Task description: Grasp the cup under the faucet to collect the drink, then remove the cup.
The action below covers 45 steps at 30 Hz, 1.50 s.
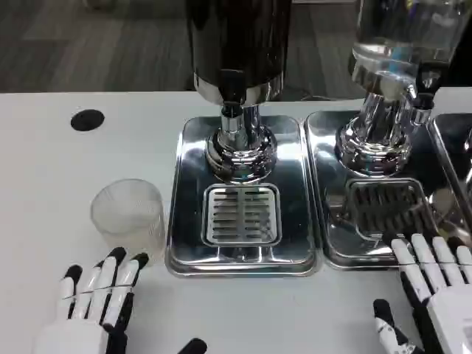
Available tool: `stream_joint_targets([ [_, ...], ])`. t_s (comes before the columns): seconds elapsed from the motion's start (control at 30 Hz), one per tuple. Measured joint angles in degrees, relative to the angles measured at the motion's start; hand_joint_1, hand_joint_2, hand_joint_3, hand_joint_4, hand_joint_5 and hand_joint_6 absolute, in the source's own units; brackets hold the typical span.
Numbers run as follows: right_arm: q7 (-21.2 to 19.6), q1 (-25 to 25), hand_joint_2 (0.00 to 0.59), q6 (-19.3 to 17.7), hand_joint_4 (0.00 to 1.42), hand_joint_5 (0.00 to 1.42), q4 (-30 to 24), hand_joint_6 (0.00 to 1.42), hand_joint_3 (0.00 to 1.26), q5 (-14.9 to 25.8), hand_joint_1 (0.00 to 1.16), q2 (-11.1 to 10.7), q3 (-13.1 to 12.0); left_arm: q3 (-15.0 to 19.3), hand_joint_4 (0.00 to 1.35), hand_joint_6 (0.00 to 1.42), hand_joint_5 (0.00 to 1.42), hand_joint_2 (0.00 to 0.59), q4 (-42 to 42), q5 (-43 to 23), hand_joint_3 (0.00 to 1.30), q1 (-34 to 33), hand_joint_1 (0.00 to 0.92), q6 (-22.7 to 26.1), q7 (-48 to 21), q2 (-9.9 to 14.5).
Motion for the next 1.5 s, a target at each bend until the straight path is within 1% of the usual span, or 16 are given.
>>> stream_joint_targets([
  [0.2, -0.12, 0.08, 0.456, -0.11, 0.0, 0.0, 0.19, 0.0, 0.04, 0.08, 0.06, 0.0, -0.01, -0.3, 0.0, 0.0, 0.09, 0.121, -0.09, 0.36, 0.13, 0.0, 0.0, 0.31, 0.01, -0.29],
  [0.27, -0.34, 0.13, 0.468, -0.2, 0.0, 0.0, 0.39, 0.0, 0.03, 0.14, 0.07, 0.0, -0.01, -0.71, 0.0, 0.0, 0.09, 0.121, -0.31, 0.54, 0.13, 0.08, 0.0, 0.67, 0.0, -0.33],
  [0.37, -0.79, 0.02, 0.478, -0.58, 0.0, 0.0, 1.37, 0.0, 0.03, 0.25, 0.09, 0.0, 0.03, -1.07, 0.0, 0.0, 0.09, 0.121, -1.76, 0.81, 0.13, 0.84, 0.0, 1.64, 0.0, -0.37],
  [0.57, -0.86, -0.14, 0.479, -1.09, 0.0, 0.0, 2.55, 0.0, 0.02, 0.71, 0.1, 0.02, 0.17, -1.56, 0.0, 0.0, 0.09, 0.121, -2.15, 0.79, 0.13, 1.86, 0.0, 2.02, 0.0, -0.38],
  [0.7, -1.03, -0.36, 0.471, -1.21, 0.0, 0.0, 2.59, 0.0, 0.02, 0.77, 0.13, 0.04, 0.39, -1.63, 0.0, 0.0, 0.09, 0.121, -2.15, 0.73, 0.13, 1.92, 0.0, 2.02, 0.02, -0.38],
  [0.77, -1.06, -0.36, 0.483, -1.21, 0.0, 0.0, 2.6, 0.0, 0.03, 0.8, 0.14, 0.06, 0.42, -1.63, 0.0, 0.0, 0.09, 0.121, -2.15, 0.75, 0.13, 1.93, 0.0, 2.02, 0.03, -0.38],
  [1.1, -1.47, -0.18, 0.485, -1.22, 0.0, 0.0, 2.85, 0.0, 0.03, 1.3, 0.15, 0.08, 0.42, -1.54, 0.0, 0.0, 0.08, 0.121, -2.79, 0.41, 0.13, 1.95, 0.0, 1.99, 0.15, -0.38],
  [1.23, -1.47, 0.09, 0.487, -1.08, 0.0, 0.0, 1.95, 0.0, 0.04, 1.21, 0.15, 0.05, 0.37, -1.45, 0.0, 0.0, 0.09, 0.12, -2.77, 0.19, 0.15, 1.77, 0.0, 1.67, 0.67, -0.39],
  [1.33, -1.46, 0.55, 0.488, -0.83, 0.0, 0.0, 0.99, 0.0, 0.04, 1.21, 0.15, -0.07, -0.17, -1.4, 0.0, 0.03, 0.12, 0.095, -3.01, 0.25, 0.19, 1.64, 0.0, 1.71, 0.76, -0.61],
  [1.4, -1.46, 1.0, 0.488, -0.28, 0.0, 0.0, -0.04, 0.0, 0.04, 0.92, 0.15, -0.42, -0.47, -0.95, 0.0, 0.04, 0.13, 0.082, -4.88, 0.34, 0.2, 1.91, 0.0, 1.98, 1.53, -1.47],
  [1.5, -1.46, 1.51, 0.489, -0.06, 0.0, 0.0, -0.1, 0.0, 0.04, 0.67, 0.15, -0.53, -0.54, 0.63, 0.0, 0.04, 0.13, 0.068, -7.88, 0.36, 0.2, 2.16, 0.0, 2.31, 2.13, -1.89],
])
